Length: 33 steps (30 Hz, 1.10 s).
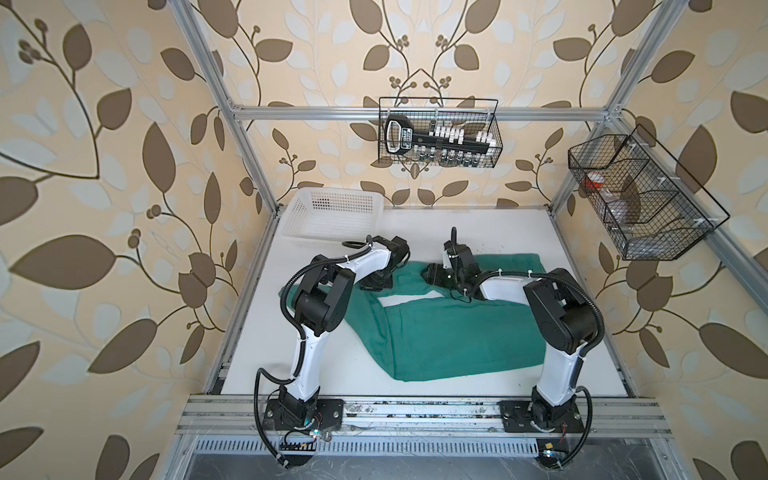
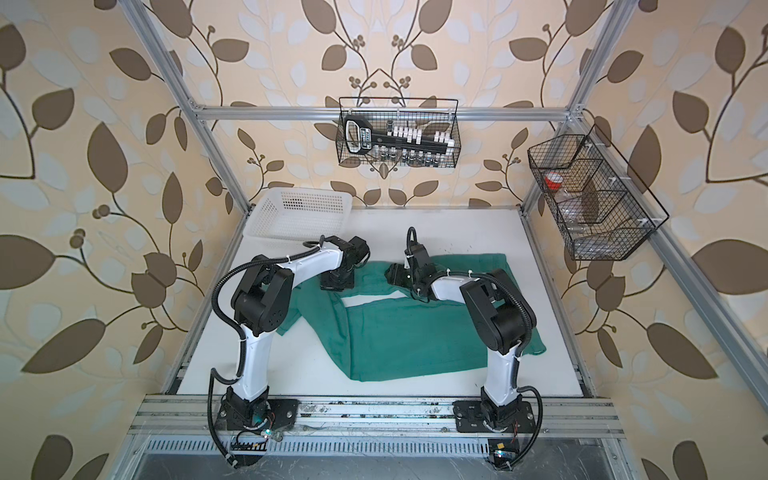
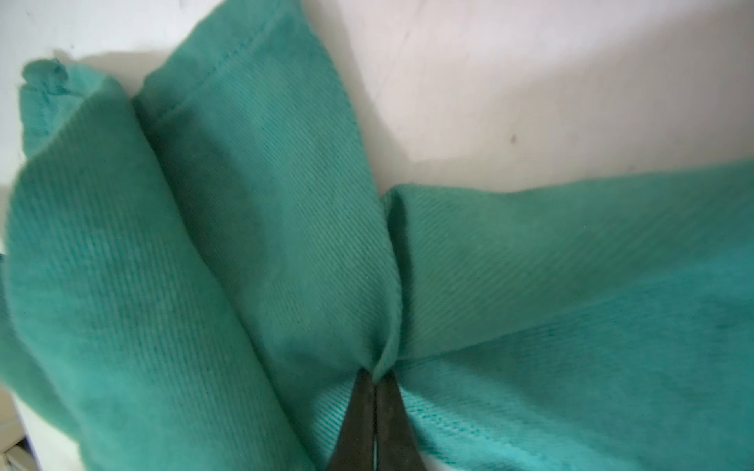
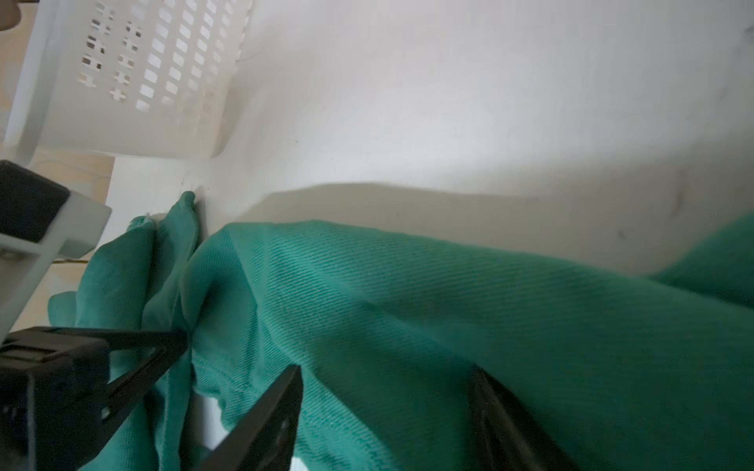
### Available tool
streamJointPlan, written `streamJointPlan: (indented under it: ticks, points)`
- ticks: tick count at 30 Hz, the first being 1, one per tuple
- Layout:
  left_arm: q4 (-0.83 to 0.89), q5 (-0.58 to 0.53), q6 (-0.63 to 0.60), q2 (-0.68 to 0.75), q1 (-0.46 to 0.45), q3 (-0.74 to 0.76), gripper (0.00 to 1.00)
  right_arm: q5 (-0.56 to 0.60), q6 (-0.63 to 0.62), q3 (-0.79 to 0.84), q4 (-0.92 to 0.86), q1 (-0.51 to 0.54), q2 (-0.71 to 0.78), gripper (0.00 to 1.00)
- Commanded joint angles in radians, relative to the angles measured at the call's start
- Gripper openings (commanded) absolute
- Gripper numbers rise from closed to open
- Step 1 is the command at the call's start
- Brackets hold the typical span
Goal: Fold and stack the trousers
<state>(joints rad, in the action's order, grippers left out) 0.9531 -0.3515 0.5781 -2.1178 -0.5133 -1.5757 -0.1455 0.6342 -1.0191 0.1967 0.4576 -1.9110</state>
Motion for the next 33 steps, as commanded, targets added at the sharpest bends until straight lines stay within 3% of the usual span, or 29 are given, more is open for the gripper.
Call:
streamJointPlan:
  ticks: [1, 11, 19, 26, 31, 33]
  points:
    - [0.057, -0.039, -0.008, 0.038, -0.006, -0.036, 0.00, 0.065, -0.004, -0.027, -0.053, 0.004, -0.029, 0.66]
    - [0.117, -0.037, -0.016, 0.256, 0.001, 0.008, 0.00, 0.174, 0.037, -0.083, -0.146, -0.016, -0.068, 0.66]
    - [0.224, -0.109, 0.020, 0.544, 0.048, 0.158, 0.00, 0.263, 0.063, -0.111, -0.196, -0.054, -0.100, 0.66]
    - [0.177, -0.106, 0.074, 0.841, 0.258, 0.469, 0.00, 0.284, 0.090, -0.118, -0.197, -0.091, -0.097, 0.66]
    - [0.076, 0.048, 0.116, 0.967, 0.454, 0.674, 0.00, 0.292, 0.094, -0.126, -0.200, -0.109, -0.094, 0.66]
    - [0.064, 0.051, 0.161, 1.017, 0.495, 0.736, 0.00, 0.299, 0.094, -0.124, -0.199, -0.114, -0.088, 0.66]
